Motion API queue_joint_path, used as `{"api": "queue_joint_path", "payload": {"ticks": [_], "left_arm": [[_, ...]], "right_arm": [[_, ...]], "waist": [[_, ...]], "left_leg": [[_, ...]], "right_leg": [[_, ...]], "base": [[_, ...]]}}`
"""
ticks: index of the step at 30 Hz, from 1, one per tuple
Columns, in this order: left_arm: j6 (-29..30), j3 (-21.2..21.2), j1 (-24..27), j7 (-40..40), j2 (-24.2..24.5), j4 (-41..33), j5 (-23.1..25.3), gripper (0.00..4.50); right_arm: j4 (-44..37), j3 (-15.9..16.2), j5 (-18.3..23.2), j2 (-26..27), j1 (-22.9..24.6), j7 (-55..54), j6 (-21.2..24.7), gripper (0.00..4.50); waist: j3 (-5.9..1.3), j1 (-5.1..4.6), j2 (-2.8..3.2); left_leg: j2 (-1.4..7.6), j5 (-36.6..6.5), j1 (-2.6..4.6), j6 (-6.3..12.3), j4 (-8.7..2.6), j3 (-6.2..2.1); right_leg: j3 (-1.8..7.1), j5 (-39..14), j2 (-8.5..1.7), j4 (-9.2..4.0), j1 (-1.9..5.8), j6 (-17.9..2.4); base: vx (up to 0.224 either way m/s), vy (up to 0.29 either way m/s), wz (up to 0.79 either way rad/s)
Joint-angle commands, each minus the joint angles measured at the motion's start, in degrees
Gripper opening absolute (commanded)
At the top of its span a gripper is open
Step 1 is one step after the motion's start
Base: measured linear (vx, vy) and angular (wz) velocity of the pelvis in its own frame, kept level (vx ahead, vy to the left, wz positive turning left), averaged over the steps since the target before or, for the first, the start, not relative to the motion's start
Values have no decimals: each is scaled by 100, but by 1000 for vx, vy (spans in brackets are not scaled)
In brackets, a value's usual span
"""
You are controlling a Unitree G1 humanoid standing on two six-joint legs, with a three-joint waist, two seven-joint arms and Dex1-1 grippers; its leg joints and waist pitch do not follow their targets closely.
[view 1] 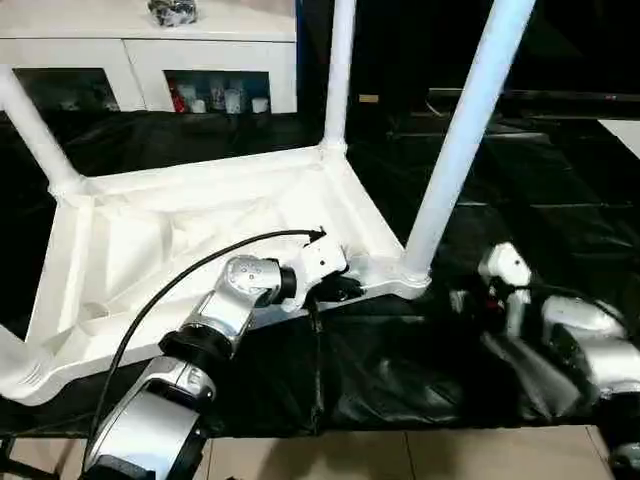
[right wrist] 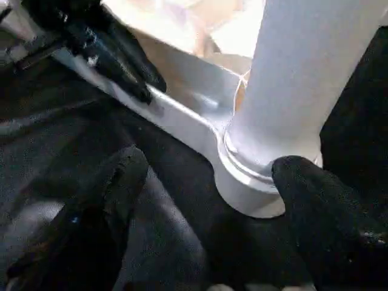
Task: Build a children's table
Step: Rotate leg to tighten
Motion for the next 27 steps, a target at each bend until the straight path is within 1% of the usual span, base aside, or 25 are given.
{"api": "queue_joint_path", "payload": {"ticks": [1,2,3,4,5,6,7,8,9,10,11,12,13,14,15,17,18,20,21,22,23,24,25,26,27], "left_arm": [[-167,-142,6,-204,20,104,-25,0],[-185,-133,0,-245,19,127,-43,0],[-193,-131,-3,-261,18,132,-48,0],[-201,-132,-5,-282,18,134,-50,0],[-201,-132,-5,-282,18,134,-50,0],[-231,-155,-7,-434,28,129,-74,0],[-240,-171,-4,-545,41,100,-98,0],[-245,-181,0,-618,53,76,-116,0],[-197,-188,9,-691,67,49,-134,0],[-160,-211,29,-772,103,17,-148,0],[-160,-211,29,-772,103,17,-148,27],[-158,-204,62,-783,138,6,-183,43],[-151,-192,70,-784,140,4,-200,54],[-90,-137,119,-803,162,-36,-284,54],[-22,-98,156,-855,184,-106,-360,57],[31,47,215,-792,234,-298,-510,79],[31,128,238,-719,255,-390,-573,90],[65,261,285,-630,324,-606,-669,101],[344,423,382,-653,403,-974,-863,101],[727,595,523,-712,511,-1448,-1095,112],[967,696,613,-757,577,-1741,-1238,126],[1305,766,756,-870,701,-2112,-1385,134],[1493,787,844,-945,779,-2320,-1455,139],[1734,835,995,-1032,927,-2597,-1533,148],[1939,898,1178,-1111,1092,-2889,-1612,148]], "right_arm": [[-196,-5,-35,-86,95,21,15,375],[-191,-48,-32,-69,145,-63,-44,375],[-163,-64,-38,-54,149,-102,-73,375],[-61,-77,-89,-24,122,-203,-167,375],[-61,-77,-89,-24,122,-203,-167,375],[262,-128,-160,74,3,-403,-332,375],[358,-174,-111,108,-27,-433,-284,375],[395,-204,-64,126,-35,-435,-228,394],[385,-211,-32,123,-21,-406,-200,394],[323,-206,30,104,26,-354,-130,405],[323,-206,30,104,26,-354,-130,411],[166,-182,63,54,127,-331,-108,414],[135,-181,61,47,146,-340,-107,424],[-26,-176,71,19,247,-366,-87,436],[-92,-160,98,11,293,-318,-87,445],[-170,-95,164,-11,353,-108,-84,450],[-196,-60,190,-26,376,2,-88,450],[-220,-6,243,-62,414,217,-101,450],[-243,32,317,-123,443,447,-14,450],[-232,75,382,-194,452,716,33,450],[-226,96,418,-235,459,876,63,450],[-59,92,443,-248,395,1037,44,450],[62,83,452,-247,349,1112,16,450],[347,89,439,-202,211,1222,-98,450],[679,100,398,-121,41,1283,-252,450]], "waist": [[-292,-9,-88],[-290,-12,-95],[-293,-7,-21],[-295,-32,-67],[-295,-32,-67],[-298,-41,-64],[-296,-34,43],[-297,-50,1],[-308,-42,-11],[-307,-28,8],[-311,-23,9],[-313,-15,28],[-313,-8,30],[-311,-4,28],[-309,-2,-15],[-306,-3,0],[-320,1,4],[-320,-6,7],[-321,-10,-6],[-320,-3,4],[-313,-5,-3],[-295,-6,-10],[-309,-6,2],[-281,-14,-7],[-277,-27,34]], "left_leg": [[88,-1069,-24,753,-301,56],[88,-1070,-33,769,-303,55],[87,-1082,-24,748,-304,49],[85,-1125,-24,733,-298,58],[85,-1125,-24,733,-298,58],[83,-1121,-28,699,-301,54],[81,-1132,-7,661,-300,49],[81,-1149,-3,668,-294,66],[81,-1118,-5,677,-288,63],[81,-1060,-11,721,-282,68],[85,-1025,-15,742,-279,68],[86,-969,-17,778,-272,69],[91,-955,-12,790,-271,72],[95,-942,-15,794,-271,72],[93,-963,-26,801,-271,74],[96,-974,-37,807,-280,69],[108,-994,-24,818,-267,73],[110,-922,-47,855,-260,72],[121,-921,-49,859,-263,72],[138,-936,-49,856,-264,73],[135,-930,-61,867,-265,74],[127,-998,-46,861,-263,90],[142,-1018,-25,825,-263,88],[132,-1020,-51,806,-274,92],[125,-1071,-41,748,-279,92]], "right_leg": [[169,-1332,-202,-384,299,-1236],[163,-1292,-206,-379,305,-1250],[160,-1282,-214,-377,301,-1282],[154,-1272,-199,-382,302,-1305],[154,-1272,-199,-382,302,-1305],[152,-1336,-214,-377,299,-1325],[156,-1328,-214,-381,291,-1369],[159,-1268,-200,-400,290,-1390],[158,-1079,-189,-361,309,-1462],[155,-911,-181,-340,325,-1495],[152,-844,-183,-328,332,-1511],[147,-753,-180,-315,339,-1532],[147,-722,-181,-318,338,-1532],[145,-693,-185,-310,344,-1549],[143,-730,-187,-311,353,-1525],[137,-875,-194,-318,351,-1487],[138,-862,-200,-311,347,-1524],[134,-742,-191,-293,346,-1565],[131,-693,-196,-271,358,-1610],[132,-699,-207,-260,357,-1651],[130,-713,-205,-261,354,-1672],[127,-879,-178,-298,319,-1632],[130,-883,-190,-271,324,-1650],[126,-1035,-179,-295,312,-1612],[123,-1175,-172,-304,295,-1589]], "base": [[0,0,0],[0,0,0],[0,0,0],[0,0,0],[0,0,0],[0,0,0],[0,0,0],[0,0,0],[0,0,0],[0,0,0],[0,0,0],[0,0,0],[0,0,0],[0,0,0],[0,0,0],[0,0,0],[0,0,0],[0,0,0],[0,0,0],[0,0,0],[0,0,0],[0,0,0],[0,0,0],[0,0,0],[0,0,0]]}}
